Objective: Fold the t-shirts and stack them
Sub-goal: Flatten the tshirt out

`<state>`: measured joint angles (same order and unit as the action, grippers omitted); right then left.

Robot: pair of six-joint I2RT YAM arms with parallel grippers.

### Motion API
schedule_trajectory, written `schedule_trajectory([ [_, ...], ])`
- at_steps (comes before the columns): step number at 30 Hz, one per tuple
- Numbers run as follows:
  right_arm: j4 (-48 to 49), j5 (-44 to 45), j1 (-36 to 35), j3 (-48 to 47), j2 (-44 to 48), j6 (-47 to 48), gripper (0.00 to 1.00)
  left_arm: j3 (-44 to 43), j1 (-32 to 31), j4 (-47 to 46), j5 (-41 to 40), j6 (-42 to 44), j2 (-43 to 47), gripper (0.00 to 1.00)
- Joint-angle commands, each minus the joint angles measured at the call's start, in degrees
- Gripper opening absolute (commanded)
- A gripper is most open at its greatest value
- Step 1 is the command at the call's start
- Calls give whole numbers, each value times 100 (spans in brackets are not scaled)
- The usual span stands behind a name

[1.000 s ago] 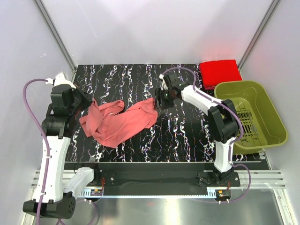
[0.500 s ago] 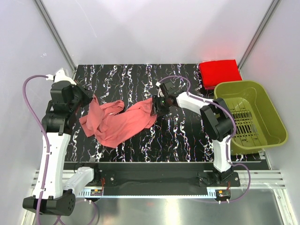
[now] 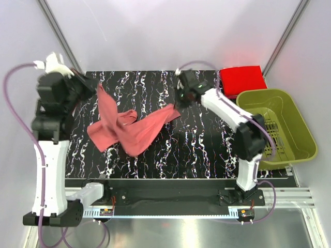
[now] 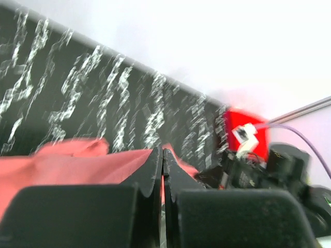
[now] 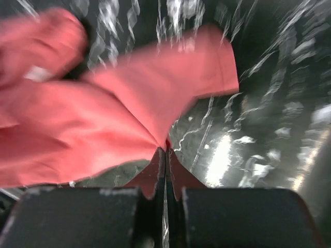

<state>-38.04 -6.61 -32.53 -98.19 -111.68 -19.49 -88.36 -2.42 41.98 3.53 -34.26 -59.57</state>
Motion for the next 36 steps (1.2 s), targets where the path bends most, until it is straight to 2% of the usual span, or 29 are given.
schedule_trajectory([
  [1, -976, 1310, 176, -1244, 1611, 472, 0, -1488, 31, -173, 341, 60, -405, 0],
  [3, -1283, 1417, 422, -2032, 1737, 603, 0, -2304, 31, 134, 193, 103, -895, 0],
  [7, -1653, 1364, 809, -2915, 1703, 648, 0, -2940, 127, 557, -194, 165, -1434, 0],
  [9, -1828, 1312, 924, -3091, 1684, 613, 0, -2933, 188, 680, -526, 227, -1487, 0],
  [18, -2593, 2023, 1003, -2863, 2062, 148, 0, -2924, 233, 997, -1372, 657, -899, 0],
  [24, -3051, 2410, 1065, -2863, 2326, -46, 0, -3188, 241, 1102, -1163, 614, -714, 0],
  [26, -2895, 2227, 1065, -2550, 2265, -38, 0, -2847, 233, 814, -847, 474, -496, 0],
  [29, -2167, 1454, 1065, -1716, 2124, 67, 0, -1294, 233, 67, -110, 131, -161, 0],
  [30, -1998, 1235, 1065, -1582, 2011, 120, 0, -480, 233, -74, 6, 17, -143, 0],
  [31, -1857, 928, 1074, -1519, 1688, 155, 0, -124, 233, -276, 77, -1, -160, 0],
  [33, -1663, 741, 1082, -1763, 1195, 366, 0, 735, 242, -444, 17, -28, -239, 0],
  [34, -1636, 540, 1100, -1939, 627, 454, 0, 958, 363, -601, -80, -37, -274, 0],
  [36, -1706, 293, 1118, -2728, -17, 595, 0, 1485, 443, -769, -509, -72, -344, 0],
])
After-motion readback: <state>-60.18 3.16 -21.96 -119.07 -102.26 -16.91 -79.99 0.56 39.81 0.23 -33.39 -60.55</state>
